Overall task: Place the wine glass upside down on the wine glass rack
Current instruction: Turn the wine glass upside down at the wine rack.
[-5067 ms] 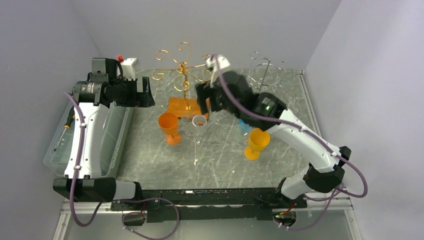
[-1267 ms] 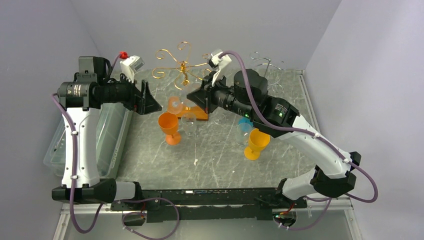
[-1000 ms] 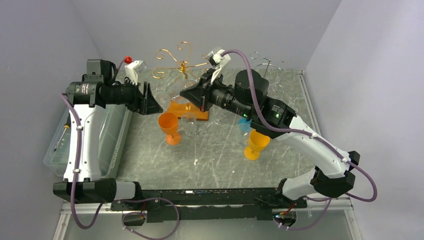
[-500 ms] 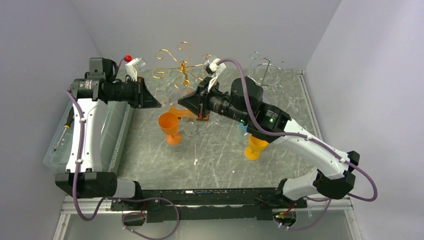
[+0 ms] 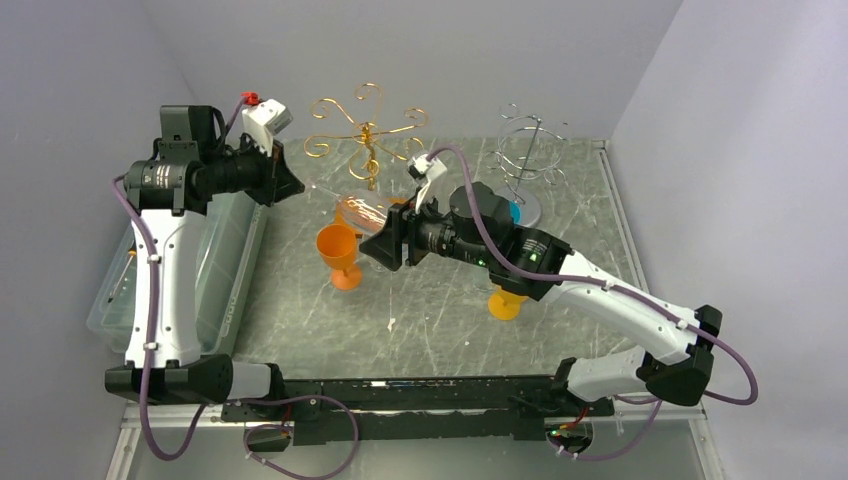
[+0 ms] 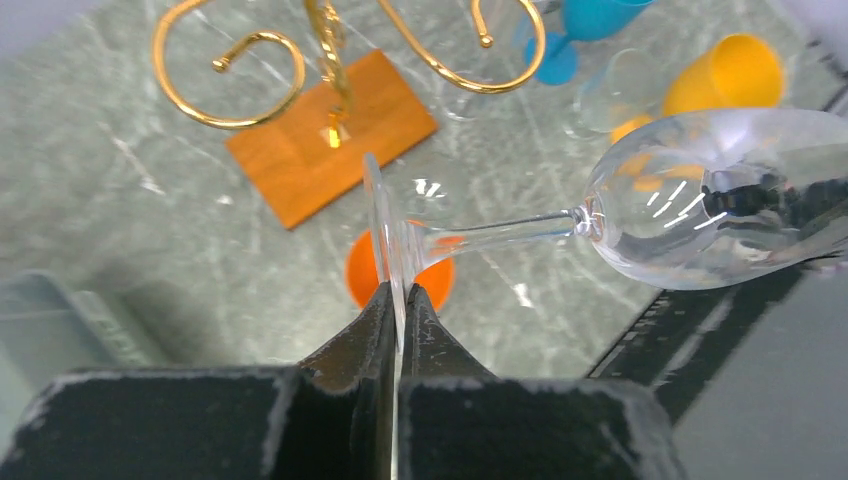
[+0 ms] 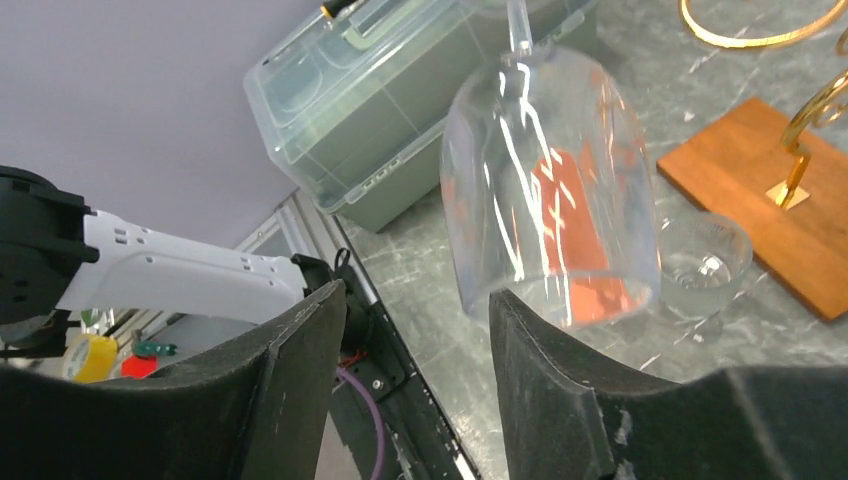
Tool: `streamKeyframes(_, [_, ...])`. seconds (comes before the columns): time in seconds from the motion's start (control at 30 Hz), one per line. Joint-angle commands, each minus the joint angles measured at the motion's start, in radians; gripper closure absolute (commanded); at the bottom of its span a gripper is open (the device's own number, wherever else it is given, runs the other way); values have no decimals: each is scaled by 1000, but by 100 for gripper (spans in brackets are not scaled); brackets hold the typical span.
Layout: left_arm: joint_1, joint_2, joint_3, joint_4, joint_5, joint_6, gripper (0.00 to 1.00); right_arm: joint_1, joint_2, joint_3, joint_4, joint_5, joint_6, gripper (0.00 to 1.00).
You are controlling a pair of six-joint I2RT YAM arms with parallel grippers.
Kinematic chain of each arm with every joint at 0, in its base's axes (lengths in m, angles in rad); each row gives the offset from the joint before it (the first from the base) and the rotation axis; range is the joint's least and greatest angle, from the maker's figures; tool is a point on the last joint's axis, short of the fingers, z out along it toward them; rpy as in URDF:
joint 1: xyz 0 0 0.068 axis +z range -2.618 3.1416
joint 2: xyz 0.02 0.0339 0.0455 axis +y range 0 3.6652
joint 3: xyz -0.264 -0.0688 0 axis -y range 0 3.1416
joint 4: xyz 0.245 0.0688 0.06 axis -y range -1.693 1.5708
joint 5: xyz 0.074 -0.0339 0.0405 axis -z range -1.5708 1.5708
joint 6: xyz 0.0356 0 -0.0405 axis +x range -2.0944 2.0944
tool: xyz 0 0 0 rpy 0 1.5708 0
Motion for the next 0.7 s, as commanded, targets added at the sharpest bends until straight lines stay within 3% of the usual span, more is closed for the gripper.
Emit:
streamKeyframes(0.0, [-2,-28,53,96,-137,148,100,7,-54,-32,7,-8,79,42])
streamKeyframes(0.23, [-4,-72,30,166,-167,261,100,6,-68,-33,-46,-7,87,40])
streamKeyframes(0.37, [-6,-114,12,194,-155,335,100,5,-53,-3,-134,1,64,34])
streamKeyframes(0.47, [-7,-157,-26,226,-124,425,100,-3,-43,42,-210,16,21,24])
streamKeyframes(0.6, [-7,-220,-81,253,-47,563,100,-20,-14,124,-259,29,-47,3])
streamKeyframes(0.67, [-7,-258,-114,275,0,631,100,-24,13,168,-264,30,-83,0])
